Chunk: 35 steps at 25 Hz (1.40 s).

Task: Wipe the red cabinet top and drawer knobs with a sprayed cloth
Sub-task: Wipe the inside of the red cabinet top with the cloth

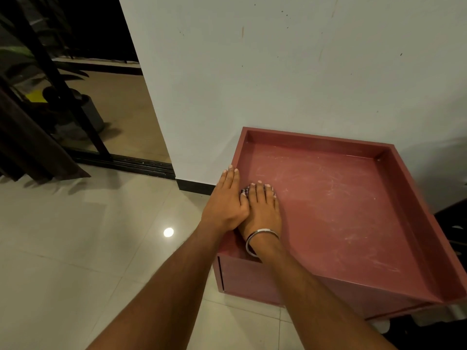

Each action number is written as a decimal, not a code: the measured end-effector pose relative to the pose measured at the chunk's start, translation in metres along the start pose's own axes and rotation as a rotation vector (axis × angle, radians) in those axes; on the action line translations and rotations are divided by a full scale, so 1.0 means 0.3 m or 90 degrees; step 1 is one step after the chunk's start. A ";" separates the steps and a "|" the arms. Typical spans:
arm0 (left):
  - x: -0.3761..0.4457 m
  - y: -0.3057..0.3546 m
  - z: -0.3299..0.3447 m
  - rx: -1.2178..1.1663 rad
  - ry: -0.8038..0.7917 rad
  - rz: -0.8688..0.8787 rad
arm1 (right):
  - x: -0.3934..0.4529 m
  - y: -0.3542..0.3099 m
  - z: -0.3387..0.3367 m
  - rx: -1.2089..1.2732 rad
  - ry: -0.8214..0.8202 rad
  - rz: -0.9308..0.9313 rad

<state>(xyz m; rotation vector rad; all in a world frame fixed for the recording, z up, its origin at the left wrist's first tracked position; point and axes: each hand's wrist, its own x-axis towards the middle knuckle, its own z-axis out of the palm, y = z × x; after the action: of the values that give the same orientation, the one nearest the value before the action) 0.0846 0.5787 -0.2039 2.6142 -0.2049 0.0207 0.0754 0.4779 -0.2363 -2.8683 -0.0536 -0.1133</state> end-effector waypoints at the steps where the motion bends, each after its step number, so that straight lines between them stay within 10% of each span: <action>1: 0.007 -0.003 -0.001 0.004 -0.003 -0.001 | 0.004 -0.017 0.002 -0.004 -0.006 -0.004; 35: 0.126 -0.010 0.008 0.000 0.004 0.006 | 0.250 0.033 0.017 0.020 -0.020 -0.025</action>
<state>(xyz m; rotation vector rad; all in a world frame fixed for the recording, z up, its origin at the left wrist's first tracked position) 0.1225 0.5748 -0.2055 2.6130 -0.2149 0.0320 0.1510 0.4716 -0.2377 -2.8382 -0.1157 -0.0752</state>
